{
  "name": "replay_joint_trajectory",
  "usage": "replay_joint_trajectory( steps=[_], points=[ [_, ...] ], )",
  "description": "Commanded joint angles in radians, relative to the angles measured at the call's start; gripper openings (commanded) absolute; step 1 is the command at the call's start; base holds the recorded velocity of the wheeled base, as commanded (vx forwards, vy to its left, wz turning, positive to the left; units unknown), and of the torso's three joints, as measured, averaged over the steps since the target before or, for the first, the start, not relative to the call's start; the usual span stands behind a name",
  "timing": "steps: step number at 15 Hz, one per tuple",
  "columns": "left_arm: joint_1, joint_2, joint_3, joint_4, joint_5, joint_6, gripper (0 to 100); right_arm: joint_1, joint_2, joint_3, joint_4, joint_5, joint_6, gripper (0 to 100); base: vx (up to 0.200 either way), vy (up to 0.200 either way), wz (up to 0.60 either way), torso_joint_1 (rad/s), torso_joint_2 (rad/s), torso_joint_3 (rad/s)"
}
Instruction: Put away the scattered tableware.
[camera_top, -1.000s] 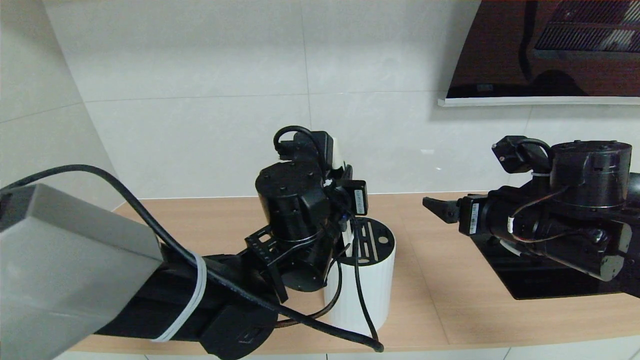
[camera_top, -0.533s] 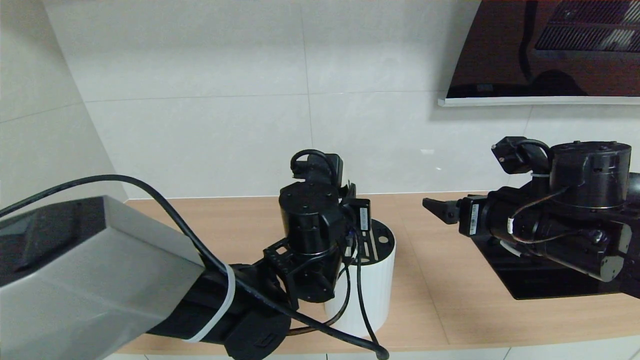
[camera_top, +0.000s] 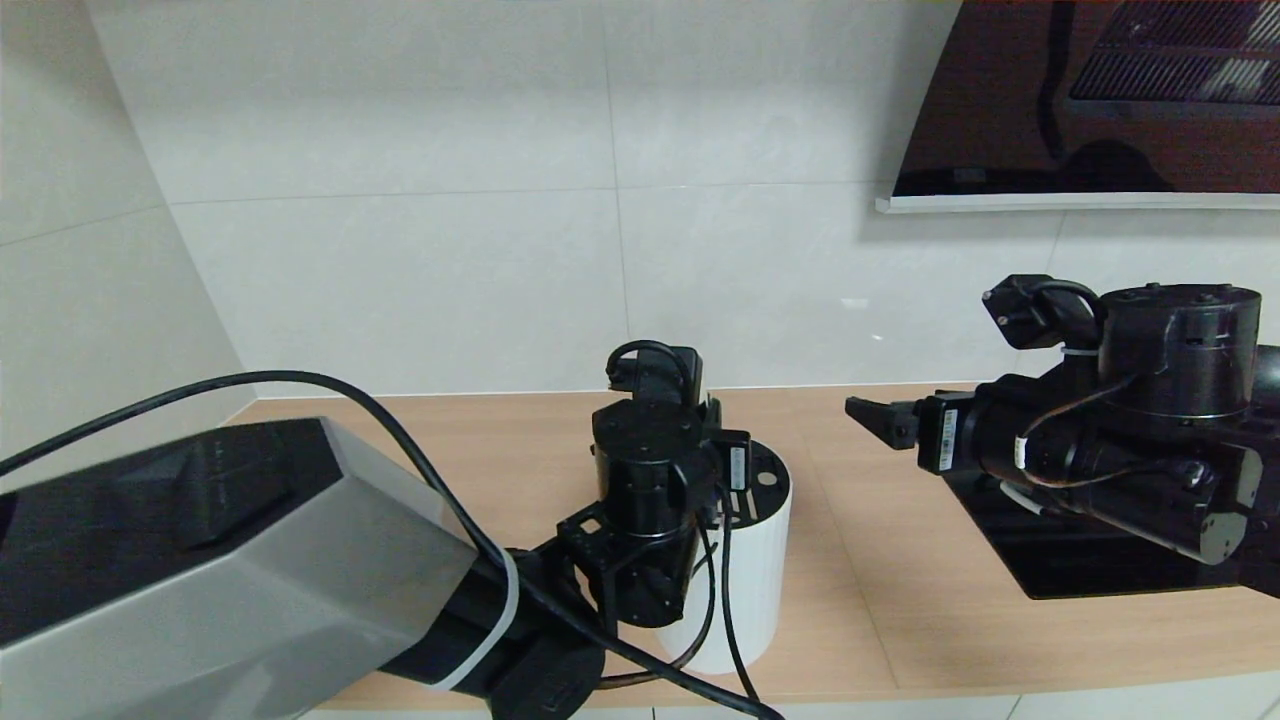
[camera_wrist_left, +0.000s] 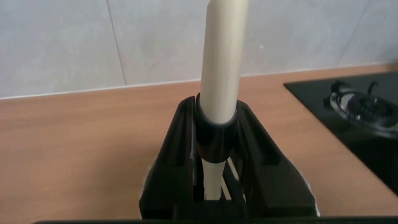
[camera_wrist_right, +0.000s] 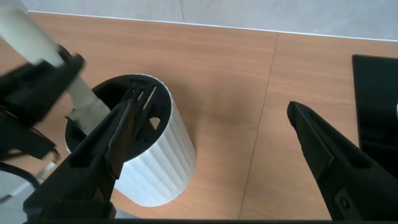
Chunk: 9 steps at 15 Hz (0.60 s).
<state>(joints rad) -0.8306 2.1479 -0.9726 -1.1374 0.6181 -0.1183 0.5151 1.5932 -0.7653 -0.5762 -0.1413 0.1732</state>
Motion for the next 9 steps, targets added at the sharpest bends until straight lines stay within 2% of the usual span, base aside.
replay_joint_trajectory(
  steps=[1, 9],
  points=[
    [-0.001, 0.012, 0.0, -0.001, 0.0, 0.0, 0, 0.0, 0.002, 0.0, -0.001, 0.0, 0.0, 100, 0.0, 0.0, 0.0, 0.0, 0.0, 0.0],
    [-0.001, 0.026, 0.018, 0.001, -0.001, 0.002, 0, 0.0, 0.002, 0.001, -0.001, 0.0, 0.0, 100, 0.0, 0.0, 0.0, 0.0, 0.0, 0.0]
  ],
)
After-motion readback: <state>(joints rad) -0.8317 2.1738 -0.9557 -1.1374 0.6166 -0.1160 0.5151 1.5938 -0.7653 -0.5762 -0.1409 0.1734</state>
